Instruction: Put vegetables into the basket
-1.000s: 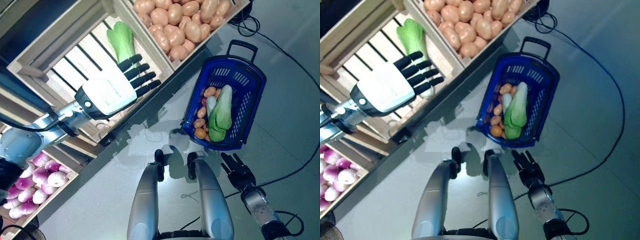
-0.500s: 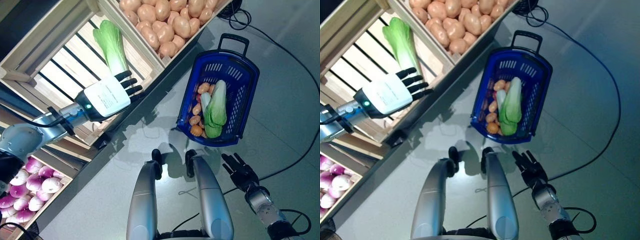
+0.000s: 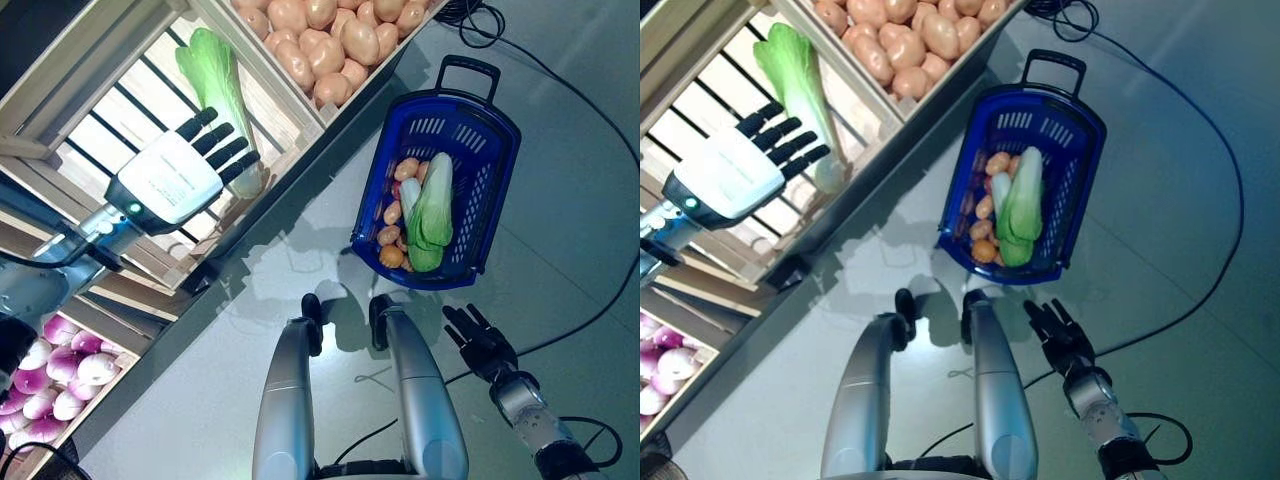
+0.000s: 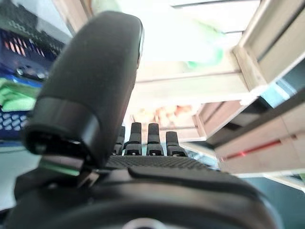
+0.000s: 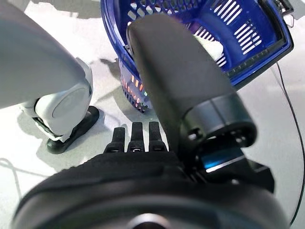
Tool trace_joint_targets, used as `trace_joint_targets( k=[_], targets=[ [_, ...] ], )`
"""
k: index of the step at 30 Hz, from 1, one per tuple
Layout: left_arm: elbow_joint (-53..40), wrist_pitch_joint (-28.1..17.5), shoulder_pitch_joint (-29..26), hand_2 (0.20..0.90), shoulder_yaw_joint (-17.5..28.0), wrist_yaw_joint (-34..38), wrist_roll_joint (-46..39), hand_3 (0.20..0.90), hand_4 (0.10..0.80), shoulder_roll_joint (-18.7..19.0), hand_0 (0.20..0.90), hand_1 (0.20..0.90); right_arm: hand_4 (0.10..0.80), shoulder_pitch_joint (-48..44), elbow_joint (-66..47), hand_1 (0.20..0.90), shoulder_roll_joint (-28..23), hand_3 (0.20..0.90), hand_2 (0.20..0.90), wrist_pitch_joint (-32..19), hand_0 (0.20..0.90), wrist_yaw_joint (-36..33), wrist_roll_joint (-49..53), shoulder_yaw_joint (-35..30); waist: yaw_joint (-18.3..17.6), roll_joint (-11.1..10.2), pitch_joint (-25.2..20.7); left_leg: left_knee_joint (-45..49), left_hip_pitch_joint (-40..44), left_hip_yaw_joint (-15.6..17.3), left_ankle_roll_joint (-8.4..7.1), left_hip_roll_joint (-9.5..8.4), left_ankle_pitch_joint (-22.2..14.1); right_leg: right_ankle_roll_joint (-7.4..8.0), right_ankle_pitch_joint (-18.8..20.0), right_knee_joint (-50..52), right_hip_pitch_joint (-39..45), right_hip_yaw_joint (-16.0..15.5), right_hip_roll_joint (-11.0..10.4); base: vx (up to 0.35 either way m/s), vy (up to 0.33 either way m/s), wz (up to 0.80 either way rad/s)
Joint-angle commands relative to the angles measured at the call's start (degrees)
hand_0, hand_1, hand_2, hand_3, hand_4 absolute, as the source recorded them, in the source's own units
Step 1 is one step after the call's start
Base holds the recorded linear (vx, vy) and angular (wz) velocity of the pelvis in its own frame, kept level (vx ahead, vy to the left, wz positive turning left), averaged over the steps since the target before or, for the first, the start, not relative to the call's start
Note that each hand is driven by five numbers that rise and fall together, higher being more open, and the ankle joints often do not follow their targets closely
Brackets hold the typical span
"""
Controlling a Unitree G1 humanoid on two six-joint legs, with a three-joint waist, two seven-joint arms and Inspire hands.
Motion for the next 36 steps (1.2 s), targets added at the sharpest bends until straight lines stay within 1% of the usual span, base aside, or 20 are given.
trace_joint_targets(
  k=[1, 2, 5, 10, 15, 19, 21, 25, 26, 31, 33, 36],
  targets=[
    [-0.1, 5.5, -2.3, 0.900, 10.0, 7.4, -2.9, 0.900, 0.800, 0.1, 0.900, 0.900, 0.800, 1.9, -5.4, 0.900, -2.1, 0.900, 0.900, -1.0, 0.900, 1.4, 1.0, -0.1, -0.5, 0.0, -0.2, -0.2, -1.2, 1.8, 2.65, -0.73, 1.4, 0.76, 10.8, -8.1, 1.8, -1.2, -2.0, 0.000, 0.000, 0.00],
    [0.5, 5.5, -2.3, 0.900, 10.7, 8.6, -3.3, 0.900, 0.800, -0.2, 0.900, 0.900, 0.800, 1.9, -5.4, 0.900, -2.0, 0.900, 0.900, -1.0, 0.900, 1.1, 1.0, -0.2, -0.6, 0.0, -0.2, -0.2, -1.1, 1.8, 2.54, -0.64, 1.5, 0.75, 10.7, -8.1, 1.8, -1.2, -1.9, 0.000, 0.000, 0.00],
    [0.6, 6.1, -2.0, 0.900, 11.9, 8.1, -3.6, 0.900, 0.800, -0.5, 0.900, 0.900, 0.800, 2.0, -5.5, 0.900, -1.8, 0.900, 0.900, -0.7, 0.900, 1.2, 0.7, -0.4, -0.7, -0.1, -0.3, -0.1, -1.1, 1.7, 2.52, -0.56, 1.4, 0.72, 10.6, -8.0, 1.8, -1.1, -1.8, 0.000, 0.000, 0.00],
    [1.6, 6.5, -1.8, 0.900, 12.2, 6.8, -3.4, 0.900, 0.800, -1.5, 0.900, 0.900, 0.800, 2.1, -5.9, 0.900, -1.8, 0.900, 0.900, 0.0, 0.900, 1.0, 0.3, -0.3, -0.9, -0.3, -0.4, -0.6, -0.9, 1.7, 2.25, -0.56, 1.5, 0.79, 10.8, -8.7, 2.1, -0.9, -1.7, 0.000, 0.000, 0.00],
    [1.3, 5.5, -4.7, 0.900, 8.9, 1.8, -3.1, 0.900, 0.800, -1.6, 0.900, 0.900, 0.800, 1.9, -5.9, 0.900, -2.0, 0.900, 0.900, -0.1, 0.900, 1.1, 0.9, -0.2, -1.2, -0.4, -0.6, -1.5, -0.6, 1.9, 2.51, -0.67, 1.3, 1.00, 11.0, -9.7, 2.2, -0.9, -1.6, 0.000, 0.000, 0.00],
    [2.3, 5.6, -6.6, 0.900, 6.1, -0.4, -3.3, 0.900, 0.800, -2.2, 0.900, 0.900, 0.800, 1.5, -5.8, 0.900, -2.2, 0.900, 0.900, -0.2, 0.900, 0.9, 1.2, -0.1, -1.3, -0.4, -0.4, -1.2, -0.7, 1.9, 2.72, -0.70, 1.1, 1.18, 11.2, -9.7, 2.1, -0.8, -1.6, 0.000, 0.000, 0.00],
    [3.3, 5.3, -7.6, 0.900, 4.8, -1.6, -2.9, 0.900, 0.800, -2.3, 0.900, 0.900, 0.800, 1.5, -5.7, 0.900, -2.4, 0.900, 0.900, 0.0, 0.900, 1.0, 1.4, 0.0, -1.5, -0.5, -0.3, -0.8, -0.9, 2.0, 2.83, -0.54, 0.8, 1.27, 11.3, -9.6, 1.9, -0.8, -1.7, 0.026, 0.041, -0.02],
    [4.6, 4.8, -9.9, 0.900, 0.9, -6.2, -3.0, 0.900, 0.800, -3.0, 0.900, 0.900, 0.800, 1.5, -6.5, 0.900, -3.5, 0.900, 0.900, 0.6, 0.900, 1.1, 1.9, 0.1, -2.1, -0.8, -0.2, 0.6, -3.1, 2.3, 3.08, 0.20, 0.7, 1.41, 11.9, -9.0, -0.1, -0.5, -1.7, 0.018, 0.060, -0.03],
    [4.7, 5.0, -10.0, 0.900, 0.7, -6.4, -3.2, 0.900, 0.800, -3.1, 0.900, 0.900, 0.800, 1.5, -6.6, 0.900, -3.5, 0.900, 0.900, 0.6, 0.900, 1.1, 1.9, 0.1, -2.1, -0.8, -0.2, 0.7, -3.3, 2.3, 3.09, 0.26, 0.7, 1.40, 11.9, -9.0, -0.3, -0.5, -1.7, -0.004, 0.048, -0.05],
    [5.9, 8.4, -11.8, 0.900, -1.6, -8.0, -6.0, 0.900, 0.800, -4.1, 0.900, 0.900, 0.800, 1.9, -7.6, 0.900, -4.4, 0.900, 0.900, 0.4, 0.900, 0.9, 2.1, -0.1, -2.3, -1.2, -0.2, 2.1, -6.1, 2.7, 3.80, 0.77, -0.2, 1.37, 11.6, -7.5, -3.4, -0.5, -1.8, -0.016, 0.055, -0.06],
    [6.8, 9.1, -12.2, 0.900, -2.0, -7.4, -5.5, 0.900, 0.800, -4.8, 0.900, 0.900, 0.800, 1.8, -7.9, 0.900, -4.9, 0.900, 0.900, 0.3, 0.900, 0.9, 2.4, -0.2, -2.3, -1.4, -0.2, 2.5, -7.3, 2.7, 4.02, 0.74, -0.3, 1.37, 11.6, -7.0, -4.6, -0.5, -1.8, -0.028, 0.054, -0.04],
    [7.8, 11.6, -12.4, 0.900, -2.2, -6.3, -5.5, 0.900, 0.800, -6.0, 0.900, 0.900, 0.800, 1.8, -9.0, 0.900, -5.2, 0.900, 0.900, 0.3, 0.900, 0.2, 2.7, -0.1, -2.2, -1.6, -0.2, 3.3, -9.2, 2.4, 4.19, 0.51, -0.6, 1.41, 11.6, -5.9, -6.6, -0.4, -1.7, -0.026, 0.052, -0.02]
  ],
)
